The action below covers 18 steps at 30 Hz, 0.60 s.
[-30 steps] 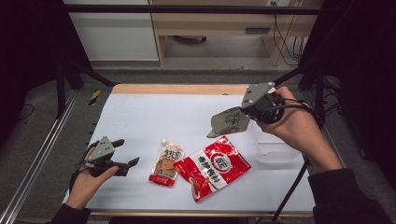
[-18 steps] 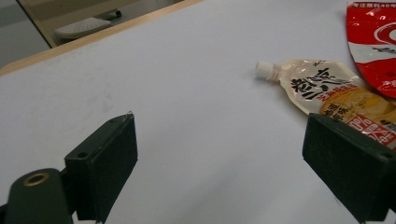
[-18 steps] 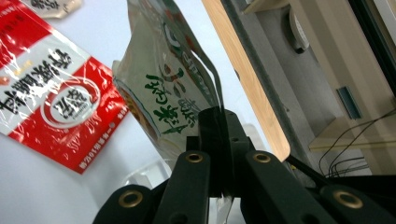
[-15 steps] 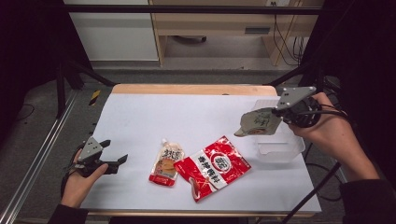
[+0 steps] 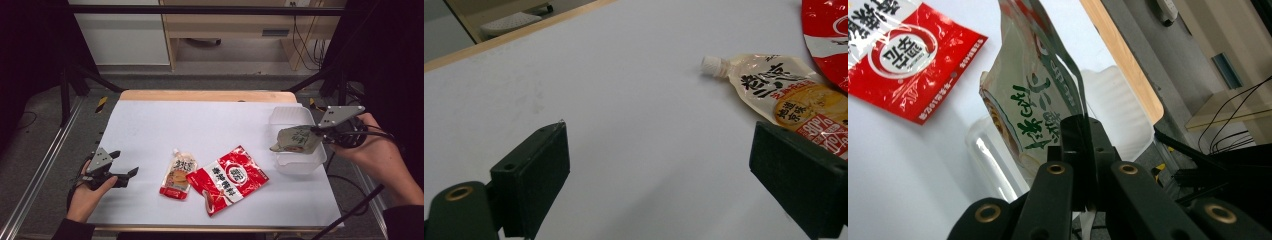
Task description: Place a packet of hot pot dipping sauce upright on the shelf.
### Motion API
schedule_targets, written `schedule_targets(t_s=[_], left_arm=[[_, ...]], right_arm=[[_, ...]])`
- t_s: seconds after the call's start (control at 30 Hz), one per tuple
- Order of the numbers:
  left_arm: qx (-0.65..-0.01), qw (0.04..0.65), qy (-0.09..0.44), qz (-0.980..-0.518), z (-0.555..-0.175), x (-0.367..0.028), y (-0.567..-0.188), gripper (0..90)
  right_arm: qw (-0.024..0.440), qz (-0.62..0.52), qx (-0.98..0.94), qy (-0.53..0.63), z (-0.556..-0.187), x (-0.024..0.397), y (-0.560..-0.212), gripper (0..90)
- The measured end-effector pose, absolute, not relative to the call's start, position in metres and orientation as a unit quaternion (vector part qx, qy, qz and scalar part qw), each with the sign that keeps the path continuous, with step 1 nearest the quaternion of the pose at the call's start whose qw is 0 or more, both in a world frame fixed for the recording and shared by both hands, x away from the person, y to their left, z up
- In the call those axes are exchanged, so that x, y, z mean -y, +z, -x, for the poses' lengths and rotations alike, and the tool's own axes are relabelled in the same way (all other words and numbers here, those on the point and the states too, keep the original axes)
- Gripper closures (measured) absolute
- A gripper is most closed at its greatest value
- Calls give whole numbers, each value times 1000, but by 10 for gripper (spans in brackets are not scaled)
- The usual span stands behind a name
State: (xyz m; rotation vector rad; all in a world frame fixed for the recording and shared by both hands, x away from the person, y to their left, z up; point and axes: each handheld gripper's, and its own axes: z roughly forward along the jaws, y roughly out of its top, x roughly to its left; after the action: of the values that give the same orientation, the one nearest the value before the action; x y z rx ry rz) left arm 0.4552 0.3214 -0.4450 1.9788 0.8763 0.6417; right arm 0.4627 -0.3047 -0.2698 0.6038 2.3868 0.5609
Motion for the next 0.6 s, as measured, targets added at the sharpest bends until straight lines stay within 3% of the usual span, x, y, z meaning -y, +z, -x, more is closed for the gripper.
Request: schedule_targets(t_s=[0.6], left_arm=[[-354, 423, 260, -793, -456, -323, -446, 91]], right_arm=[[274, -221, -915, 199, -463, 316, -278, 900]])
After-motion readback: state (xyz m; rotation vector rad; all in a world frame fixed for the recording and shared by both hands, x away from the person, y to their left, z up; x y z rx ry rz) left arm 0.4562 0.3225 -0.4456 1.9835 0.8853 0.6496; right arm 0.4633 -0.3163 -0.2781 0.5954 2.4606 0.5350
